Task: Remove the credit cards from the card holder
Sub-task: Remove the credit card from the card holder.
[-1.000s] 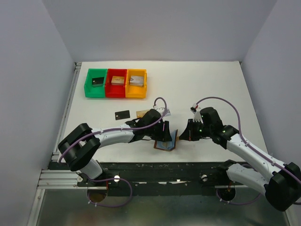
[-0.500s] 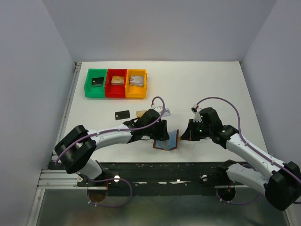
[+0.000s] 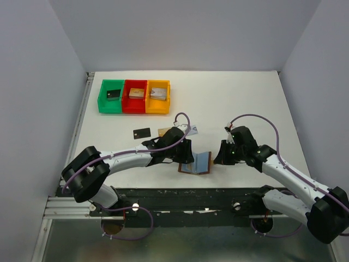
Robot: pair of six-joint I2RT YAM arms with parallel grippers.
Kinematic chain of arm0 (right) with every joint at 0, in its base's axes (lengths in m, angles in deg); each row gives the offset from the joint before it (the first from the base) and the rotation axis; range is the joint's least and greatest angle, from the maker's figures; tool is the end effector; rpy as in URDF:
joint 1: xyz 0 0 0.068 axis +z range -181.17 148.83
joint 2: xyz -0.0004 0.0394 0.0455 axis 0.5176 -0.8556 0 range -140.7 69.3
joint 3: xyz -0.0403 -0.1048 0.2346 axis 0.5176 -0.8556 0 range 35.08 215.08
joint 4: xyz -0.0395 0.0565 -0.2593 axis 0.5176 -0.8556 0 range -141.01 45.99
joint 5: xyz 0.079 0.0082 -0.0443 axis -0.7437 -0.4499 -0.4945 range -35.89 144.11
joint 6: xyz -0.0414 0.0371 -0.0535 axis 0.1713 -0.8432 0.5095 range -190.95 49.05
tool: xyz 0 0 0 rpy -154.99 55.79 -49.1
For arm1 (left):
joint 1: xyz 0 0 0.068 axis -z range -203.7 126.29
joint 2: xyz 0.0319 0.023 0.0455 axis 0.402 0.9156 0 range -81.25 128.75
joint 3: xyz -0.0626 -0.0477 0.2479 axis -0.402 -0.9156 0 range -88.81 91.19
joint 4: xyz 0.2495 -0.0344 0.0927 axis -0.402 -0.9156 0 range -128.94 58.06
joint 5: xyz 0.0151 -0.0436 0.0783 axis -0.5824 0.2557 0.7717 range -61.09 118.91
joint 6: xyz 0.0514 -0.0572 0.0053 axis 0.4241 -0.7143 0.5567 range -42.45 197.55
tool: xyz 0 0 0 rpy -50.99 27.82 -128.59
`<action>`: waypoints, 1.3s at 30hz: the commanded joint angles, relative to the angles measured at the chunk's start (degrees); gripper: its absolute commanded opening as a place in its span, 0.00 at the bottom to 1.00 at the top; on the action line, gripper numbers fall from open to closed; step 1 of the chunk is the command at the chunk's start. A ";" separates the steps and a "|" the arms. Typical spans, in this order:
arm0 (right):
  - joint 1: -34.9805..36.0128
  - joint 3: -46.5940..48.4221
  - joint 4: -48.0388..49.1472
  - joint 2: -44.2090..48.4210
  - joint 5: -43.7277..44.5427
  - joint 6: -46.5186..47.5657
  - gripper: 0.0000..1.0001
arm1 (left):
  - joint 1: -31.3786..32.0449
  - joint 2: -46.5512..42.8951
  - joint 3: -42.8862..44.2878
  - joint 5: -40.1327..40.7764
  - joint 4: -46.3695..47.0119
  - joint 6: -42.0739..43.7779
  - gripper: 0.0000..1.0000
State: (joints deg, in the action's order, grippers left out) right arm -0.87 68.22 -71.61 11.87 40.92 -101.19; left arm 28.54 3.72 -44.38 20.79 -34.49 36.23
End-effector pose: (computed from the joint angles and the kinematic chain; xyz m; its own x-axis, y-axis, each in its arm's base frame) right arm 0.1865 0.1263 0.1672 -0.8955 0.0446 -0.4428 -0.1873 0.8648 0.4658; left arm 0.1949 -0.2668 0.1500 -0.8727 0.0594 -0.4847 0.3591 0.7506 -0.5546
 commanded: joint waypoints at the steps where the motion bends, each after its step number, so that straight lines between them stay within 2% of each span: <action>1: 0.19 1.39 -4.39 -0.14 4.31 -1.05 0.23 | 0.31 -1.47 -0.13 1.53 -0.70 0.80 0.49; 4: 0.28 2.45 -6.15 0.47 5.45 -1.31 0.40 | 0.31 -1.38 0.31 1.53 -0.88 0.89 0.49; 8: 0.19 4.55 -8.35 1.18 7.03 -0.53 0.48 | 0.40 -1.30 0.84 1.53 -1.14 0.98 0.49; 16: 0.28 7.81 -11.25 2.23 9.41 1.32 0.51 | 0.57 -0.60 2.07 0.83 -1.23 1.33 0.50; 18: 0.28 7.29 -8.72 3.46 6.09 2.02 0.51 | 0.66 -0.33 2.16 0.21 -0.71 1.33 0.50; 22: 0.28 5.27 -0.64 2.51 -6.03 0.71 0.51 | 0.92 0.20 2.68 -1.28 0.78 1.07 0.51; 29: 0.28 3.07 7.46 -3.82 -12.99 -2.63 0.51 | 1.54 1.08 3.30 -2.25 2.02 1.07 0.51; 34: 0.37 2.27 10.19 -6.55 -13.79 -4.65 0.53 | 1.98 1.87 3.47 -4.36 4.48 1.07 0.50; 39: 0.37 1.75 8.70 -7.52 -10.90 -5.18 0.53 | 2.68 2.92 4.18 -6.47 6.15 1.59 0.49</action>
State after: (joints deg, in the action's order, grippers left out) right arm -0.87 71.13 -64.02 5.00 29.57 -105.04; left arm 30.34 5.40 -42.28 17.78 -31.38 37.01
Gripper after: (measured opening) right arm 0.530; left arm 0.496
